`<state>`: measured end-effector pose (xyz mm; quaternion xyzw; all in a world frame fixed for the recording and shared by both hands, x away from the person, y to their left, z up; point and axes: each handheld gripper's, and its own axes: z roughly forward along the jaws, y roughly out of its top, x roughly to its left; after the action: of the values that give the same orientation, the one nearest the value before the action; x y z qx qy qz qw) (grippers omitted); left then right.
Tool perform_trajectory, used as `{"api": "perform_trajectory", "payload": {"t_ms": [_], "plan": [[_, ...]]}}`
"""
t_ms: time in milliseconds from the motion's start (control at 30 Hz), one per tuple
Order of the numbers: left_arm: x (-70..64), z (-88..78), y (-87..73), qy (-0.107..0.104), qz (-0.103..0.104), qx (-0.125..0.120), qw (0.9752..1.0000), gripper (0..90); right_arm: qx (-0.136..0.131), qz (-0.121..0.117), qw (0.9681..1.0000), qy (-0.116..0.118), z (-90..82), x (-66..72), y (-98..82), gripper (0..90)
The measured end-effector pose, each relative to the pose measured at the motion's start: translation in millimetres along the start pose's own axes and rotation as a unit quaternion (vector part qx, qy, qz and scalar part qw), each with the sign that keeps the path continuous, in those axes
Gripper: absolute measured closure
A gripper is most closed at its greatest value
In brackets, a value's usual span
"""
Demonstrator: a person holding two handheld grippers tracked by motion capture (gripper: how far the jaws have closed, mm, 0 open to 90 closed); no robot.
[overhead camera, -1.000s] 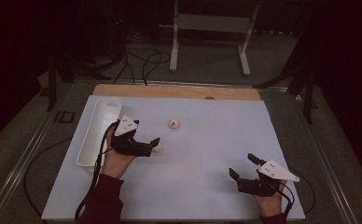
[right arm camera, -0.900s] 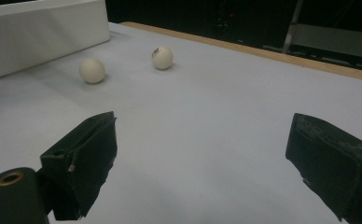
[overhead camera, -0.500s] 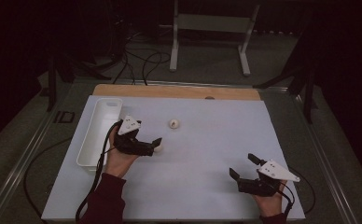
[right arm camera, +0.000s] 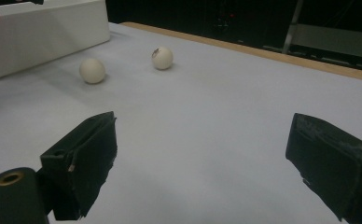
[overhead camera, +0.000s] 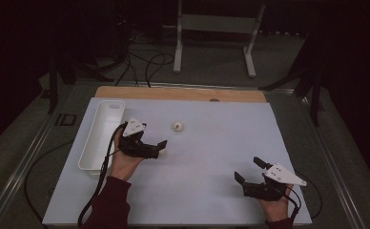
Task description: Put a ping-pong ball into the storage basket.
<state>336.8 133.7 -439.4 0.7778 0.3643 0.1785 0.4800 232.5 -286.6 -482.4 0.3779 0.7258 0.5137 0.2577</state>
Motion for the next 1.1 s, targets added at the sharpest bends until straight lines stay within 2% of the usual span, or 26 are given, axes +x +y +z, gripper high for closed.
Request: {"api": "perform_trajectory", "payload": {"t_ms": [667, 1100], "plan": [[1.4, 10.1, -2.4, -0.007, -0.006, 0.011, 0.9999, 0.2, 0.0, 0.0, 1.0, 0.001, 0.4, 0.4, -0.1, 8.5], [1.7, 11.8, -2.1, -0.009, -0.007, 0.01, 0.9999, 0.2, 0.0, 0.0, 1.0, 0.0, 0.3, 0.1, 0.0, 8.5]]}}
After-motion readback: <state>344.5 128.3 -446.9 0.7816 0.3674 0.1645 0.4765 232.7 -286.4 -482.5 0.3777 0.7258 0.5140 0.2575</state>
